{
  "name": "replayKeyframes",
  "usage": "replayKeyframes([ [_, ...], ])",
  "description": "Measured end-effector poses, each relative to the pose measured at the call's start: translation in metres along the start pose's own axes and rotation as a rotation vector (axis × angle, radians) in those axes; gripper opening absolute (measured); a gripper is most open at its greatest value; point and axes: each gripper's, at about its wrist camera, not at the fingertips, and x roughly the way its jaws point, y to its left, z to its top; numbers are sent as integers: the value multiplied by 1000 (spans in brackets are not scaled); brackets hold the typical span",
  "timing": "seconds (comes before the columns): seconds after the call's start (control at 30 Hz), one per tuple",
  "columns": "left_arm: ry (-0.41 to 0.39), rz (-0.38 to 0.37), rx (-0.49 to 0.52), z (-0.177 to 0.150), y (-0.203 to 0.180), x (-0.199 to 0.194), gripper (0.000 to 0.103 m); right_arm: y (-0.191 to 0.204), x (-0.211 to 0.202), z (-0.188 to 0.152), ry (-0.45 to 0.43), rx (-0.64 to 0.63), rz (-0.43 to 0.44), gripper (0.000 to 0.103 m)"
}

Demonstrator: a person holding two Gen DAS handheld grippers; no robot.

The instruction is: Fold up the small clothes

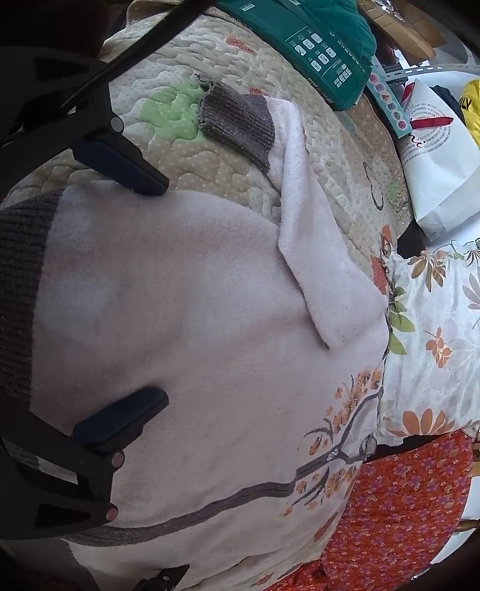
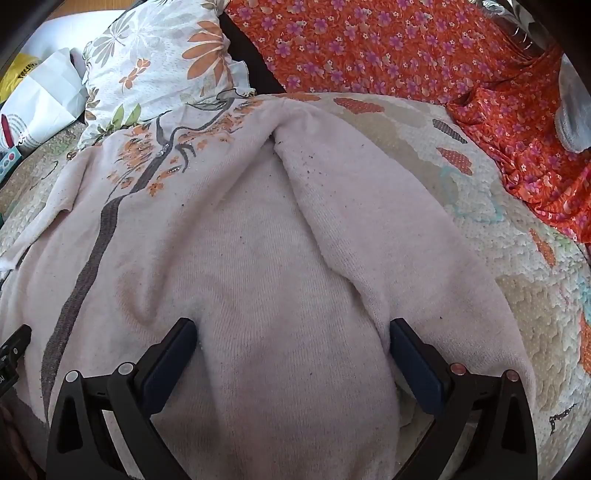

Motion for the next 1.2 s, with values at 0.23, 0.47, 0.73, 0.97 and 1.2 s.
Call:
replayKeyframes([
  [0.23,4,-2,-3,-2,-1,0,103,0,0,-1,-1,0,0,103],
  [0.47,4,-2,-2,0,0,0,103,0,0,-1,-2,0,0,103],
  [0.73,5,-2,-3,0,0,0,103,0,0,-1,-2,0,0,103],
  [0.97,-26,15,2,-3,-6,-2,103,-1,0,-5,-18,6,11,103],
  [1.2,-93,50,41,-3,-4,-6,103,0,-2,1,37,-20,20,100],
])
